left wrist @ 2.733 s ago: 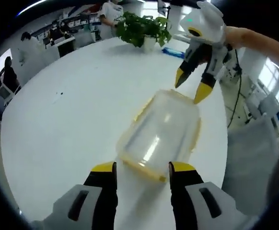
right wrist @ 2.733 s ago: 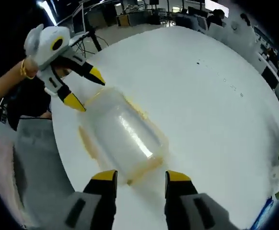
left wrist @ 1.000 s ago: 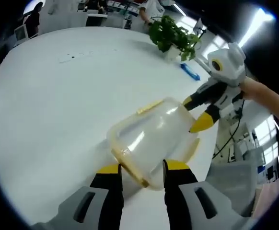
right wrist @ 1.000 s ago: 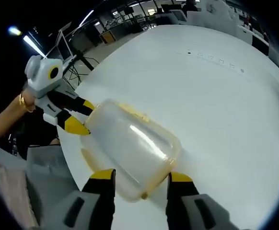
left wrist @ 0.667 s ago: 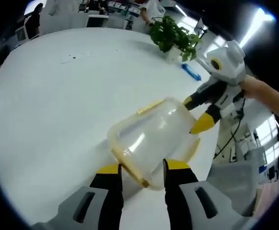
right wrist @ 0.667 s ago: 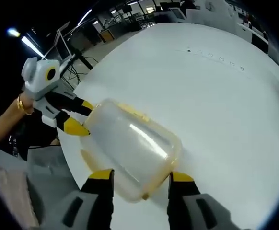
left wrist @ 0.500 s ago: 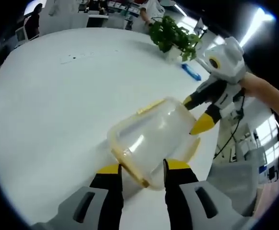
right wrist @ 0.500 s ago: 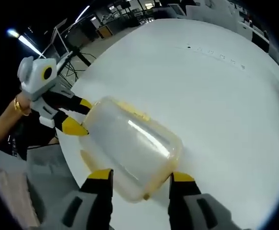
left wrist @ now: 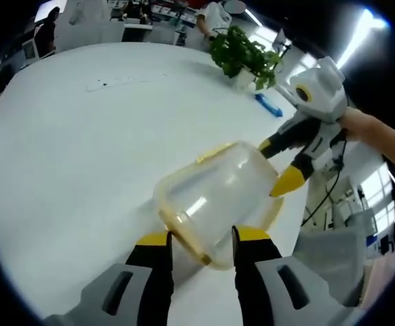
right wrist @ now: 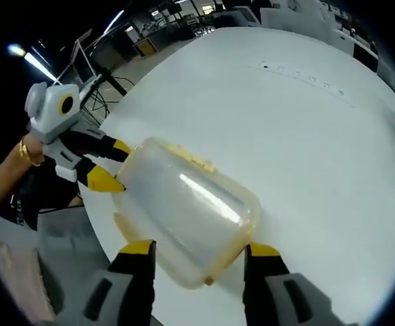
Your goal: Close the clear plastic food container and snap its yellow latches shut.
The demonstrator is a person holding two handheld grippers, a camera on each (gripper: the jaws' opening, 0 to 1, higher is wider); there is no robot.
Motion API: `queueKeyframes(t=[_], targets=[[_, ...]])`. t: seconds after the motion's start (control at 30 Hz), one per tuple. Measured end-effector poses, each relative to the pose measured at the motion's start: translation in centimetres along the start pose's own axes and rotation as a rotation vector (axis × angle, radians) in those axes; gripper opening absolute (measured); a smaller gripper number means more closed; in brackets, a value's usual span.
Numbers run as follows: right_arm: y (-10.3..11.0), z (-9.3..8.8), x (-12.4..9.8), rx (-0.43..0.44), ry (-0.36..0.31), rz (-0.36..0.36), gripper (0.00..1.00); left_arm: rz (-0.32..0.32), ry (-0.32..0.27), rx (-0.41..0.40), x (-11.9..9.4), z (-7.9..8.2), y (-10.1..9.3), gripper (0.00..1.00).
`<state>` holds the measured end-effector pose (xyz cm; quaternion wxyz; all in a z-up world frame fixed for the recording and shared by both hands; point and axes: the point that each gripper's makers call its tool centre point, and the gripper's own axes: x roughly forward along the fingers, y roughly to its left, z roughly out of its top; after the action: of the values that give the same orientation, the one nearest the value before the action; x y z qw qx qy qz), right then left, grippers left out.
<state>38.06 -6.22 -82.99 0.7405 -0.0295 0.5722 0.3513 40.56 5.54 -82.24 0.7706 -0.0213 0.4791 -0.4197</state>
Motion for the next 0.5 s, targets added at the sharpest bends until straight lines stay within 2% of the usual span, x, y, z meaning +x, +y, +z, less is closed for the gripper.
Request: queueKeyframes(t=[0.03,0.17,0.3,0.43,0.5], targets=[[-0.2,0.1,0.0,0.004,-0.002,0.002,0.53,0.004,0.0,-0.022,0.0,0.0,0.1,0.32],[-0.2,0.3,0.2,0.043,-0.021,0.017,0.55,0.028,-0.008,0.02,-0.1,0.2,0.1,0.35],[-0.2,0.4,0.2,0.043,-0.035,0.015,0.55,0.057,-0.002,0.047,-0.2,0.3,0.2,0.42],[-0.5,0.5,-0.2,0.025,-0.044,-0.019,0.55,0.039,0.002,0.088,-0.5,0.5,-0.7,0.53],[-1.3,1.0,-0.6,-0.003,-0.07,-0.068,0.54,0.072,-0.012,0.141,-0.8,1.2,-0.5,0.53]])
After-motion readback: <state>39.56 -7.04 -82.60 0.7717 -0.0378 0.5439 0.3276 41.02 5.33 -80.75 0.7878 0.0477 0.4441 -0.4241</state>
